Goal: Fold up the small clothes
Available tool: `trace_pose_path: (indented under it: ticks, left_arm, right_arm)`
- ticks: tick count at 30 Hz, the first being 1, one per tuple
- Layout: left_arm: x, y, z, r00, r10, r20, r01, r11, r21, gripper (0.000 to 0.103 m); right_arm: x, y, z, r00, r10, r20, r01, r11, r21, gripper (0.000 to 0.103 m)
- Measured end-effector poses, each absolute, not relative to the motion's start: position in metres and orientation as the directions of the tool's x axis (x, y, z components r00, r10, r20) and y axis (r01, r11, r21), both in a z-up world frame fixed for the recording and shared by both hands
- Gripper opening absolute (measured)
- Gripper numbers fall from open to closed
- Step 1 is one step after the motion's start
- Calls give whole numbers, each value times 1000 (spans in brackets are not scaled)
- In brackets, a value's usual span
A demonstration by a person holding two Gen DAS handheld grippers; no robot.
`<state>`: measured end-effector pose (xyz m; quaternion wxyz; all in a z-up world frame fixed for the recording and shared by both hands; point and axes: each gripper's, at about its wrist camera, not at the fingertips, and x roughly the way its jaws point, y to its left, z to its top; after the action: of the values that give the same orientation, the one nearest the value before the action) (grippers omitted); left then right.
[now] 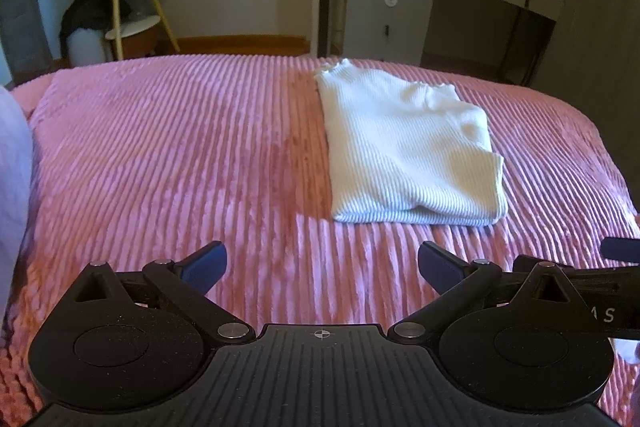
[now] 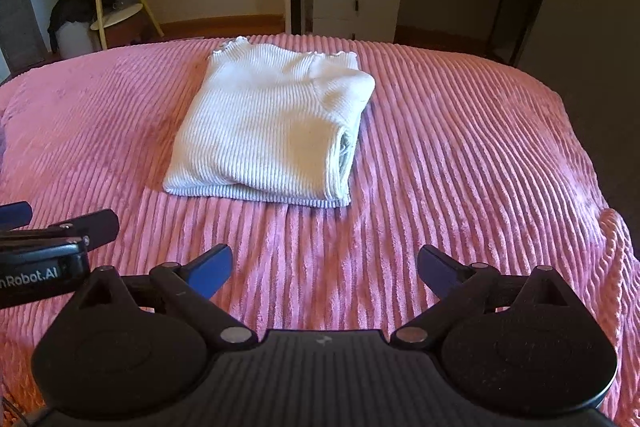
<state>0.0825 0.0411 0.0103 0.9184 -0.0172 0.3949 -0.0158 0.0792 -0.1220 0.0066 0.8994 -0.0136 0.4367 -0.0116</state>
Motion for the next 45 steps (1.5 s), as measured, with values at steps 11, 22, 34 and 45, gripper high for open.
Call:
trace_pose_path:
  ticks: [11,22,34,45]
  left_arm:
    - [81,40,13,690,-37,-723,14,999,-38,103]
    - [80,38,10,682,-48,-730,25,999,-43,103]
    - [80,40,10,682,-52,-730,17,998,-55,103]
    - [80,40,10,683,-53,-729,20,998,-54,103]
  right_arm:
    - [78,-126,15,633,-40,-773,13,999,-41,99]
    - [76,-125,12,627,-46,-778,9,999,-52,99]
    - [76,-123,13,627,-45,-778,1,998,-57,99]
    - [76,-122,12,626,-51,-778,-1,998,-66,99]
